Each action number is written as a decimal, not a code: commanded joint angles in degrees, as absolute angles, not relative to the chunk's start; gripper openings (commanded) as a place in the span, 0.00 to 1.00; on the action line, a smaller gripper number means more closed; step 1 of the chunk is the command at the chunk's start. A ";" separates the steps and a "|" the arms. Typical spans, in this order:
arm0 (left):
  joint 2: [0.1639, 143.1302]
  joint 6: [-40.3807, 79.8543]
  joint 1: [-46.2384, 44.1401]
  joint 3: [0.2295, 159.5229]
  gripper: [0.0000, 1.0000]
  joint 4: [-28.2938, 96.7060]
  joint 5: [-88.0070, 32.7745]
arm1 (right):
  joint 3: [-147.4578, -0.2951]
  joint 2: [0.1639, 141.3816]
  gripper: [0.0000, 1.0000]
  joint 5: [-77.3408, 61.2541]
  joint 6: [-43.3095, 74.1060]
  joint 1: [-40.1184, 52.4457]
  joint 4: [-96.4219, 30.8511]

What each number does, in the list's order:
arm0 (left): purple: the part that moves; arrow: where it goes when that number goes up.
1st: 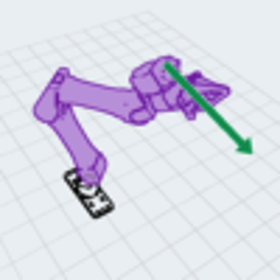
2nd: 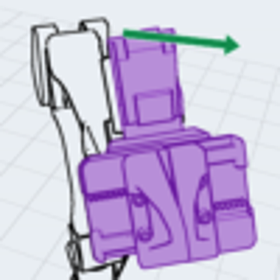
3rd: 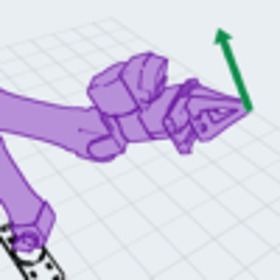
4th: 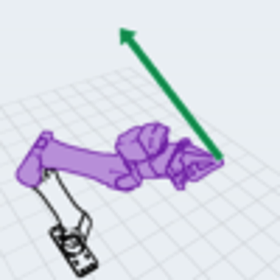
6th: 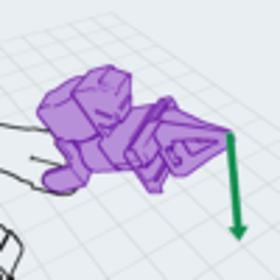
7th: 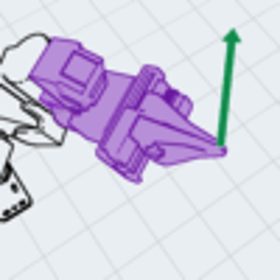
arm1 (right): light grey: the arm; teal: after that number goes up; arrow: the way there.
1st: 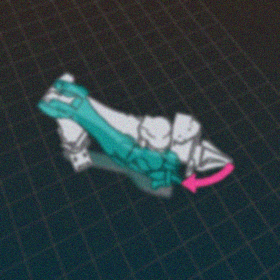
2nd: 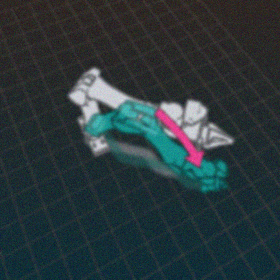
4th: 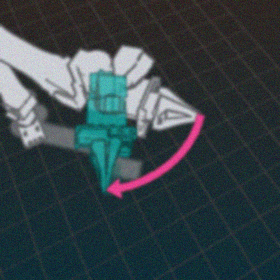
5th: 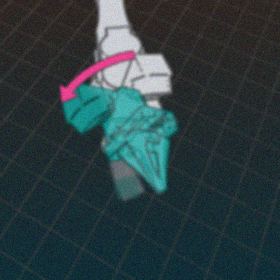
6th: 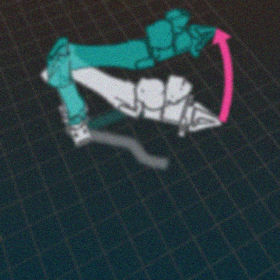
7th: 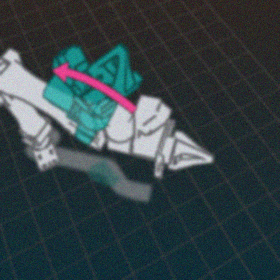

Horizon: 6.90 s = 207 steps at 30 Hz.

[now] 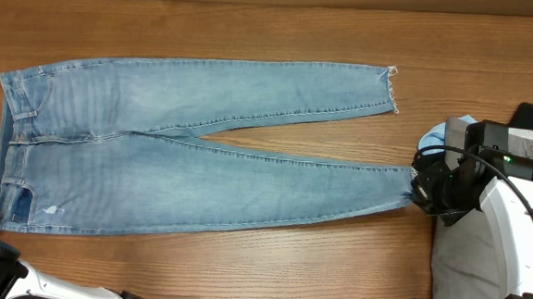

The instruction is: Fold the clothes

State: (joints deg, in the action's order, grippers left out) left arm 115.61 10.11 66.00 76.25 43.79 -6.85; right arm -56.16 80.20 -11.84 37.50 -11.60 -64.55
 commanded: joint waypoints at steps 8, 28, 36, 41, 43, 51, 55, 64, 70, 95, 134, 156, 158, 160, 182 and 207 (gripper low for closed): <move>116.88 9.26 66.00 74.56 0.10 44.82 -5.87 | -57.49 79.18 0.04 -11.38 37.50 -11.70 -64.36; 110.91 10.68 66.11 88.84 0.04 63.66 -8.86 | -66.57 78.94 0.04 -8.58 34.33 -11.70 -67.61; 100.60 12.91 67.11 89.78 0.04 66.65 -6.85 | -82.30 77.19 0.04 -5.04 32.69 -11.70 -77.14; 93.38 12.93 68.31 89.80 0.04 68.25 -5.10 | -92.29 75.92 0.04 0.12 32.71 -11.70 -83.02; 90.78 12.95 68.34 89.80 0.04 68.93 -3.29 | -96.18 75.57 0.04 1.28 32.71 -11.70 -84.71; 83.57 15.03 67.66 89.80 0.04 67.59 -1.19 | -104.71 75.68 0.04 1.41 33.01 -11.70 -84.64; 84.68 15.00 65.78 89.78 0.04 67.46 -0.43 | -104.60 78.17 0.04 1.30 34.70 -11.70 -81.23; 90.89 15.03 61.34 88.47 0.04 71.02 6.00 | -104.57 90.78 0.04 -1.85 34.68 -11.64 -75.20; 94.85 15.11 60.27 84.40 0.04 68.12 7.84 | -104.57 97.21 0.04 -5.10 34.68 -11.57 -70.76; 108.22 12.84 54.61 81.82 0.13 46.22 0.34 | -103.07 106.59 0.04 -9.47 35.66 -7.60 -54.04; 108.22 11.62 54.61 81.84 0.15 47.81 1.48 | -103.07 126.43 0.04 -19.38 44.01 -6.26 -24.86; 108.22 11.60 54.61 81.84 0.20 47.92 1.45 | -103.07 128.09 0.42 -20.05 45.45 -5.37 -19.94; 108.22 11.60 54.61 81.82 0.20 47.94 1.45 | -103.09 128.09 0.74 -20.34 45.25 -5.37 -19.75; 108.22 11.60 54.61 81.82 0.21 47.97 1.45 | -103.26 127.63 0.76 -22.70 44.51 -5.65 -19.86; 108.20 7.22 54.83 89.69 0.49 51.86 -3.18 | -103.20 119.96 0.64 -26.70 20.69 -6.39 -55.37; 108.29 -25.87 35.29 88.09 0.04 63.55 -37.76 | -103.18 117.12 0.65 -27.09 19.46 -6.37 -61.91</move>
State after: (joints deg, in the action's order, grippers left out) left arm 108.44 -12.19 41.71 90.43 64.88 -29.91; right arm -102.83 119.33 -26.79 20.10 -6.28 -60.88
